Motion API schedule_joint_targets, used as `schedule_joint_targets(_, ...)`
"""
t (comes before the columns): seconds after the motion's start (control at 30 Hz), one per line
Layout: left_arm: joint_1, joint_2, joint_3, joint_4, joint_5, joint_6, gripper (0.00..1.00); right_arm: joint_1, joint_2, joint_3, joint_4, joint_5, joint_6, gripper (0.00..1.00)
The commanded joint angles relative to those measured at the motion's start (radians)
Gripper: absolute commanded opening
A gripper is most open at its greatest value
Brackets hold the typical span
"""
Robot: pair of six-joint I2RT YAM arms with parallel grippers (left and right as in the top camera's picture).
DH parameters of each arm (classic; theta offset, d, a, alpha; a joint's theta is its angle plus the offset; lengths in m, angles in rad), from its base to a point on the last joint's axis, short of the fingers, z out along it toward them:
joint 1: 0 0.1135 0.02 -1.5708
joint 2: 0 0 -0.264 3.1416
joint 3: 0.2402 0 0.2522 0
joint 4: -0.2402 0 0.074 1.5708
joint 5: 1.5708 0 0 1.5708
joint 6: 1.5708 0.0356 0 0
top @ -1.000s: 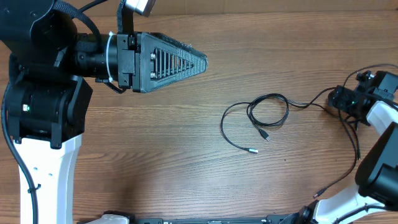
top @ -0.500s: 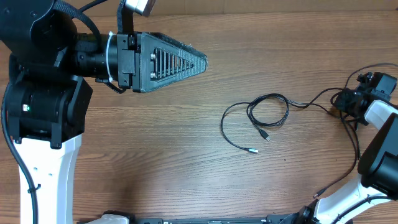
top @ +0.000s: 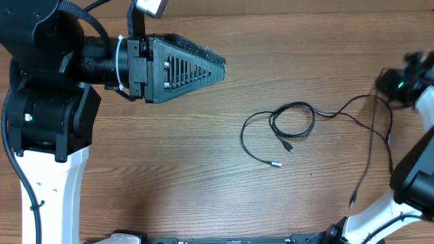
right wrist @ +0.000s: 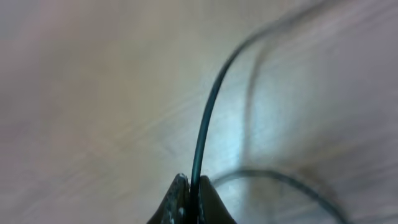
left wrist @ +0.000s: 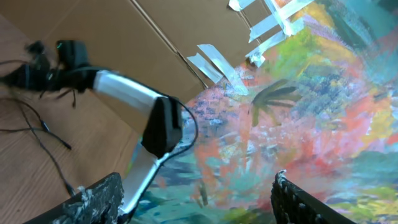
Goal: Untangle cables
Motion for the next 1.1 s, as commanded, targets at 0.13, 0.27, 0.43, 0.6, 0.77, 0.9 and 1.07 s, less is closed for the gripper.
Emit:
schedule_joint_targets(0.13,-0.002,0.006,0.014,-0.097,0.002,0.094,0.76,-0.1,-0.129,0.243,-0.022,-0.026,0.161,0.04)
schedule_joint_targets(0.27,-0.002,0.006,0.014,-0.201,0.014,0.175,0.76,-0.178,-0.129,0.312,-0.017,-0.025,0.183,0.04)
schedule_joint_targets(0.43,-0.002,0.006,0.014,-0.27,0.004,0.249,0.76,-0.305,-0.129,0.362,0.002,-0.024,0.237,0.04)
schedule_joint_targets(0.6,-0.002,0.006,0.014,-0.271,-0.003,0.259,0.76,-0.453,-0.129,0.364,0.044,-0.027,0.343,0.04)
schedule_joint_targets(0.77,-0.002,0.006,0.014,-0.272,-0.007,0.306,0.76,-0.554,-0.129,0.364,0.12,-0.146,0.408,0.04)
schedule_joint_targets(0.9,-0.002,0.006,0.014,-0.293,-0.066,0.322,0.78,-0.581,-0.129,0.367,0.197,-0.279,0.444,0.04)
schedule_joint_targets(1.07,-0.002,0.006,0.014,-0.347,-0.079,0.352,0.78,-0.581,-0.129,0.372,0.289,-0.413,0.489,0.04)
